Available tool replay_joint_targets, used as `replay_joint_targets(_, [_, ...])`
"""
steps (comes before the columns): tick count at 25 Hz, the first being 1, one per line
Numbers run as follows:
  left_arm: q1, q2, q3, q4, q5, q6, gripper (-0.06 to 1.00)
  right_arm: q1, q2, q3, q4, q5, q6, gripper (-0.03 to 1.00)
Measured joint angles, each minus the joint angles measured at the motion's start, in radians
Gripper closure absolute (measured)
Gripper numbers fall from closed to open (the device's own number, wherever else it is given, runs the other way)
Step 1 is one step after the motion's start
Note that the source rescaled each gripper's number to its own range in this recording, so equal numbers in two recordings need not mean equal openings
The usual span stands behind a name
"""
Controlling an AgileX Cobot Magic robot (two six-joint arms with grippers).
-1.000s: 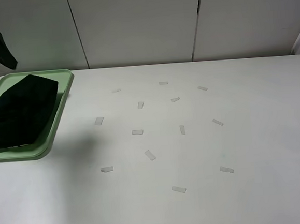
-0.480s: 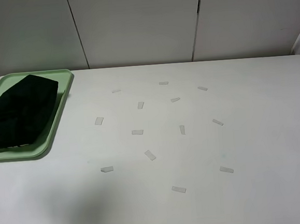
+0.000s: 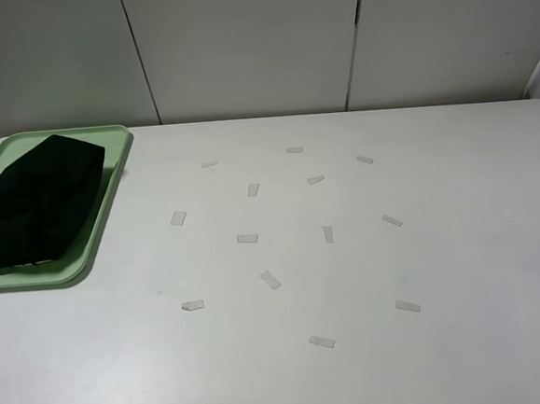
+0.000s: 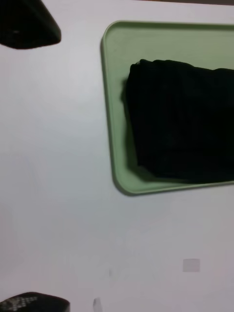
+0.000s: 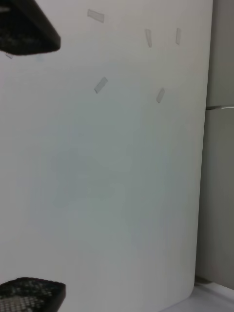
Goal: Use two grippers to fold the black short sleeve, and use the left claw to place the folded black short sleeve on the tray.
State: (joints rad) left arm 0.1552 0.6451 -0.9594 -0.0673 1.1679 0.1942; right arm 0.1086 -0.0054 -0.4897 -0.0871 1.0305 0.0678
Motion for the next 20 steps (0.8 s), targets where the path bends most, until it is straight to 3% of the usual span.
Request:
replay_joint_targets(12, [0.000, -0.381, 0.335, -0.053, -0.018, 0.000, -0.06, 0.000, 0.000, 0.000, 0.000, 0.000, 0.000, -0.03])
replay_joint_targets(20, [-0.005, -0.633, 0.461, -0.056, -0.092, 0.000, -0.06, 0.000, 0.000, 0.000, 0.000, 0.000, 0.000, -0.03])
